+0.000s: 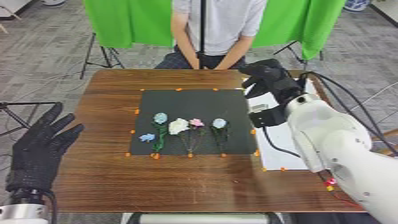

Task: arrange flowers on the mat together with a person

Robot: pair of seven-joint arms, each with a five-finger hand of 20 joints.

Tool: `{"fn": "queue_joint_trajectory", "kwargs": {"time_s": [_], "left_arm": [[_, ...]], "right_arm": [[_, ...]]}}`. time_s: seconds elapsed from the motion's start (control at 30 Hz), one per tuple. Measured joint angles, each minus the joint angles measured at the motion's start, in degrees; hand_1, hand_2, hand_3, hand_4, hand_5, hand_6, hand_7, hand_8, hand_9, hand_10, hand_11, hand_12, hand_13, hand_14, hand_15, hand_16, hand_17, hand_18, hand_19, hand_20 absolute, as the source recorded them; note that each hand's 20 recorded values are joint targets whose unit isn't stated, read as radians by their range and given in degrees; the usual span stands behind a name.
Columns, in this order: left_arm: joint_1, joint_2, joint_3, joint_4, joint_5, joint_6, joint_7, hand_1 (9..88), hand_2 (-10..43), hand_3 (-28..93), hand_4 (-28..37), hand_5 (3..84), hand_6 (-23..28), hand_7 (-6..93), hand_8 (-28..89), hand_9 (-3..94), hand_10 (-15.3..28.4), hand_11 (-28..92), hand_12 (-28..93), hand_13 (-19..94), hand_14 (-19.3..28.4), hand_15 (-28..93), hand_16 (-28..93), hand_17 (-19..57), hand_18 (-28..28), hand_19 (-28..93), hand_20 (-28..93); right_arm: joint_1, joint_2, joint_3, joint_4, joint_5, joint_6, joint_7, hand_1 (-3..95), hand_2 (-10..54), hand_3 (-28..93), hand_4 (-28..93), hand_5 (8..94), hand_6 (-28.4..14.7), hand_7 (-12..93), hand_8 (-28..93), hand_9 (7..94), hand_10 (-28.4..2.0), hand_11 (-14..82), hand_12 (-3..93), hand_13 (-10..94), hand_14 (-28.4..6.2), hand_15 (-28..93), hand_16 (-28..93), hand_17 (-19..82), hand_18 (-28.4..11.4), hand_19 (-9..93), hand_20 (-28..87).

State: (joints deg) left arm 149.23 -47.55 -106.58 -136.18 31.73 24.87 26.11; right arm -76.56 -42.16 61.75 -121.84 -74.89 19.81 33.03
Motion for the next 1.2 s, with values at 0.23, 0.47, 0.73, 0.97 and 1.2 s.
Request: {"fn": "queue_joint_trajectory", "kwargs": {"time_s": [0.23,0.47,0.73,0.97,1.2], "left_arm": [[1.42,0.87,0.25,0.02,-1.05,0.38,3.47,19.2,7.3,75,-26.2,30.0,4.3,9.2,-8,26.3,13.6,15,12,18,20.5,40,-4,-10.0,19.1,35,13],[2.03,2.09,1.31,0.11,-1.94,0.62,5.76,18.9,7.2,75,-26.9,29.7,4.2,9.2,-8,26.2,13.6,15,13,18,20.3,38,-3,-10.1,19.2,35,14],[2.54,2.65,1.85,0.15,-3.31,0.88,6.27,18.9,7.2,75,-27.0,29.7,4.3,9.3,-8,26.3,13.6,15,13,18,20.3,38,-2,-10.1,19.3,35,14],[2.53,2.78,1.85,0.17,-3.31,0.9,6.33,19.1,7.2,75,-26.8,29.8,4.4,9.3,-8,26.4,13.7,15,13,18,20.5,39,-2,-10.0,19.4,35,14],[2.41,2.79,1.92,0.26,-3.0,0.83,5.98,19.3,7.3,75,-26.6,29.8,4.4,9.4,-8,26.6,13.9,16,13,18,20.7,39,-3,-9.9,19.3,36,14]], "right_arm": [[-14.16,0.33,13.86,-0.77,11.84,1.72,-7.18,22.8,2.9,70,-22,49.4,-3.2,11,-11,55.5,-20.3,15.1,14.4,54,-20.9,49,9,25,-25.0,71,-4],[-20.98,0.62,17.41,-0.82,22.35,4.94,-13.57,22.2,2.8,71,-22,49.2,-2.8,12,-11,54.4,-20.1,14.8,14.6,52,-21.0,49,9,24,-25.2,71,-1],[-22.47,0.61,17.4,-0.83,25.44,7.26,-14.34,21.8,3.0,72,-23,48.9,-2.6,12,-11,54.4,-20.2,14.9,14.6,52,-21.1,49,9,23,-25.9,70,1],[-23.75,0.31,18.84,-1.15,24.92,6.41,-14.17,21.7,3.1,72,-23,49.1,-2.6,12,-11,54.5,-20.3,14.9,14.6,52,-21.2,50,9,23,-26.0,70,2],[-24.54,0.29,19.21,-1.4,24.85,5.49,-14.21,21.6,3.3,72,-23,49.3,-2.5,12,-11,54.6,-20.4,14.9,14.6,52,-21.2,50,9,23,-26.3,70,2]]}}
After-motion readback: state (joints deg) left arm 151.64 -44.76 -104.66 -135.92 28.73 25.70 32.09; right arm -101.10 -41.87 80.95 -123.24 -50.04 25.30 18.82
